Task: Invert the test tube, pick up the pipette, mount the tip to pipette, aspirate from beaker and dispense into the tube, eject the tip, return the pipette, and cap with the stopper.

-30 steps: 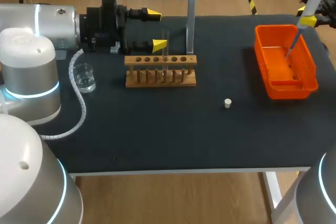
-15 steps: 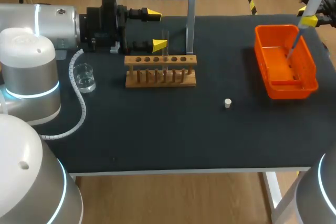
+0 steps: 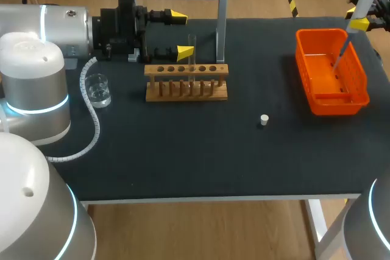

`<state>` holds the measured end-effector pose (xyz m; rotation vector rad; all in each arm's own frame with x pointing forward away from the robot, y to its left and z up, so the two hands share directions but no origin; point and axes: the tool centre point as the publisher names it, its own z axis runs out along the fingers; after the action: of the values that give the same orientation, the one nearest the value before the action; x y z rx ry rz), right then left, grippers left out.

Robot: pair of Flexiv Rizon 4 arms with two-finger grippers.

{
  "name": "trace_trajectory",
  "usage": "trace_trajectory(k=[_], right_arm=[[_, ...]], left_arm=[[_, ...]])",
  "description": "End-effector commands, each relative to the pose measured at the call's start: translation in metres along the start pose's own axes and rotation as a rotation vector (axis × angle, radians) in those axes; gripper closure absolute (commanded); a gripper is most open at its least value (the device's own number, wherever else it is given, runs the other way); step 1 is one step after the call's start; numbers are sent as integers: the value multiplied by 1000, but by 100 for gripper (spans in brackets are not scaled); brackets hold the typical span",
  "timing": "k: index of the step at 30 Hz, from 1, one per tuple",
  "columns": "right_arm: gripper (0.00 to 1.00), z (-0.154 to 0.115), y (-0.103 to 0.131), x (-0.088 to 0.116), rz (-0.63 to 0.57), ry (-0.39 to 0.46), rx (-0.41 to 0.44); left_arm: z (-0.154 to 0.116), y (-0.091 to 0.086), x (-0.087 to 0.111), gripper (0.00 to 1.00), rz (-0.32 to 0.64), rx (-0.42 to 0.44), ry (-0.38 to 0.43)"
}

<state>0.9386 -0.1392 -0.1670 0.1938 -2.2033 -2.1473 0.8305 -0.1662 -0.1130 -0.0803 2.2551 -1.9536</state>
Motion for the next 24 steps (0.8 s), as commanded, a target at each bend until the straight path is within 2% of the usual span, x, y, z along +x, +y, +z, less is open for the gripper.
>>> trace_trajectory(k=[1,18,24], right_arm=[[100,0,1,1,-1,-2,5],[100,0,1,1,-1,-2,5],[100,0,1,1,-1,-2,5]], left_arm=[[-1,0,1,0,0,1,-2],[-1,0,1,0,0,1,-2],[50,-25,-7,0,-3,14,-23]])
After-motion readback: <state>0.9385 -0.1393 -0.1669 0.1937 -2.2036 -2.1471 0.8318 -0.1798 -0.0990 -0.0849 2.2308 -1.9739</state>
